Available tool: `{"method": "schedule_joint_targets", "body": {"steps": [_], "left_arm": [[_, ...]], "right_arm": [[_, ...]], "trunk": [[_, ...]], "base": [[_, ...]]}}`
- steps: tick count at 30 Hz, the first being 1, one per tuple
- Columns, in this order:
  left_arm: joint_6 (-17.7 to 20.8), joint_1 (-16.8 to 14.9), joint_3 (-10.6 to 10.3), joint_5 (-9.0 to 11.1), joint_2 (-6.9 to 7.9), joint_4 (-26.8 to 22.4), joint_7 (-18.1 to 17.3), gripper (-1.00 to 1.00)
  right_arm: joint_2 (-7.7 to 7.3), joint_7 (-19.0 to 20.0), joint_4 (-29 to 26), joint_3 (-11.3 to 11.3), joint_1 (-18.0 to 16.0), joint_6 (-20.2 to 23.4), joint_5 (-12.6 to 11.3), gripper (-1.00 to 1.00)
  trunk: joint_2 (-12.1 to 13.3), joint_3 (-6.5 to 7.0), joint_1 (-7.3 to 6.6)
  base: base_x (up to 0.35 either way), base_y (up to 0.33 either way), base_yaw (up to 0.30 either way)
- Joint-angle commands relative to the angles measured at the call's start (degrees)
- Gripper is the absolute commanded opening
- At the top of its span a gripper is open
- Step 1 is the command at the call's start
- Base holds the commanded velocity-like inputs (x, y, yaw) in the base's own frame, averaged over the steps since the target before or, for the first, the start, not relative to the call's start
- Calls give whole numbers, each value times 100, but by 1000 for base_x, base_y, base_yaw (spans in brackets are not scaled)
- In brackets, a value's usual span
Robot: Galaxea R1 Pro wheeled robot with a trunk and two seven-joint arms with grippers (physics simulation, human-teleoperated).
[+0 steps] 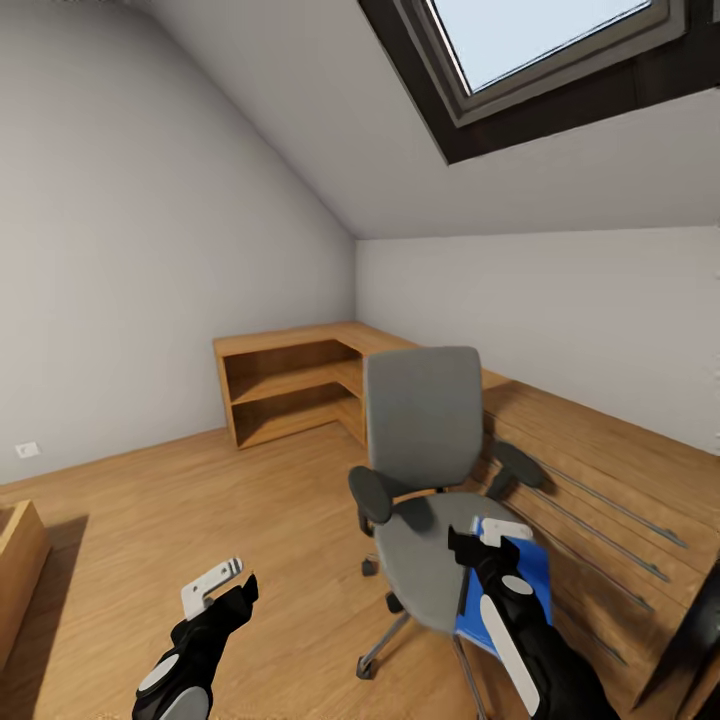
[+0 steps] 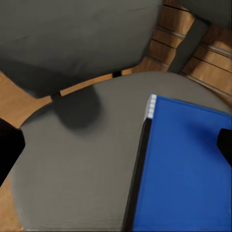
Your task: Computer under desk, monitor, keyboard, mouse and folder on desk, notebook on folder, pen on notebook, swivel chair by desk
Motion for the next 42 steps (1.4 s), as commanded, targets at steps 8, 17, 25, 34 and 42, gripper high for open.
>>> {"method": "schedule_joint_targets", "body": {"steps": [8, 17, 25, 34, 42], "left_arm": [[39, -7, -4, 6, 8, -8, 21, 100], [14, -7, -15, -10, 0, -34, 23, 100], [-11, -7, 186, -10, 4, -46, 49, 100], [25, -7, 694, 1, 16, -44, 19, 100], [48, -7, 997, 50, 19, -38, 2, 100]], "right_arm": [[-6, -36, 1, 7, -4, -43, -50, 100], [-16, -26, 187, -8, -4, -211, -189, 100], [-64, 43, 248, -13, -4, -287, -709, 100], [-126, 657, 460, -439, -4, -286, -1197, 100], [-586, 2526, 1288, -1398, -4, -38, -2857, 100]], "trunk": [[-4, 13, -4], [-4, 43, -4], [-4, 70, -4], [-365, -63, 194], [-686, -200, 370]], "base": [[-167, 7, -158], [-10, 0, -267], [0, 0, -273], [0, 0, -273], [0, 0, -216]]}}
